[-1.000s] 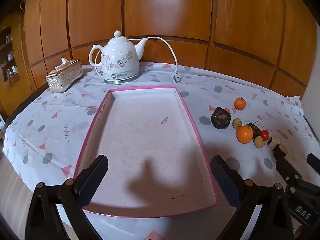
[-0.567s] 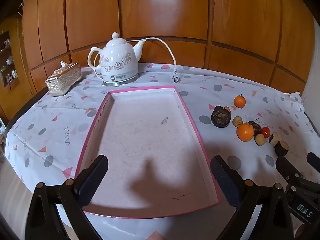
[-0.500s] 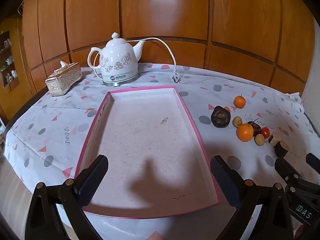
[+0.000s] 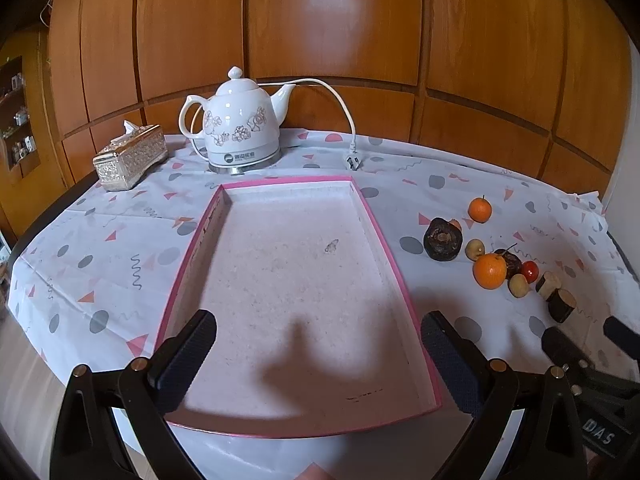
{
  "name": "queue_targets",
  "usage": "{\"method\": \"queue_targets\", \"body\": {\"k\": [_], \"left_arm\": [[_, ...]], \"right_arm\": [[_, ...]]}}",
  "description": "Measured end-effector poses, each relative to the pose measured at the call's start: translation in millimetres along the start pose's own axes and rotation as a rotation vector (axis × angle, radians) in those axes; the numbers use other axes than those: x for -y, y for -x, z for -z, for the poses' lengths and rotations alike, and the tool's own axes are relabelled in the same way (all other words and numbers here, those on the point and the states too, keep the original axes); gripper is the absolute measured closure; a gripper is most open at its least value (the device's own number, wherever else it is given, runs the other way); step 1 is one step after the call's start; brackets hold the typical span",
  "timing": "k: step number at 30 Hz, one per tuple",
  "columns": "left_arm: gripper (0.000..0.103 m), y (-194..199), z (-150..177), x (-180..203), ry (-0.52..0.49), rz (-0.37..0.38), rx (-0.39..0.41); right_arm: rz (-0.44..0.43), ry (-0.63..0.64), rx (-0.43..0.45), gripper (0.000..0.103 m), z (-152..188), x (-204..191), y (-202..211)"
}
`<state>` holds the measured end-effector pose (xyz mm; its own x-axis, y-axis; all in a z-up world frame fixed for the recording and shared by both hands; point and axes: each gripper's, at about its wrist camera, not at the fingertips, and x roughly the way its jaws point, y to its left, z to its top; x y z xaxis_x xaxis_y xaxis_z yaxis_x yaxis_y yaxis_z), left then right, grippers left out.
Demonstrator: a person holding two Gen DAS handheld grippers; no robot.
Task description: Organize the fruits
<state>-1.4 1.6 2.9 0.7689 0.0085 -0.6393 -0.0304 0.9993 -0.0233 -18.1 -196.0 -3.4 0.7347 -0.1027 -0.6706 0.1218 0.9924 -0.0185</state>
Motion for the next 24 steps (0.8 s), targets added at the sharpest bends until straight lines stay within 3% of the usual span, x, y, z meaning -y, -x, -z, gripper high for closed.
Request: {"method": "queue_targets", "body": {"k": [24], "left_arm": [[0.0,0.2,-1.0,1.5,0.01,0.008,0.0]], "right_arm": [[0.028,0.035,0.029,0.0,-1.9,-2.9,5.5]]}}
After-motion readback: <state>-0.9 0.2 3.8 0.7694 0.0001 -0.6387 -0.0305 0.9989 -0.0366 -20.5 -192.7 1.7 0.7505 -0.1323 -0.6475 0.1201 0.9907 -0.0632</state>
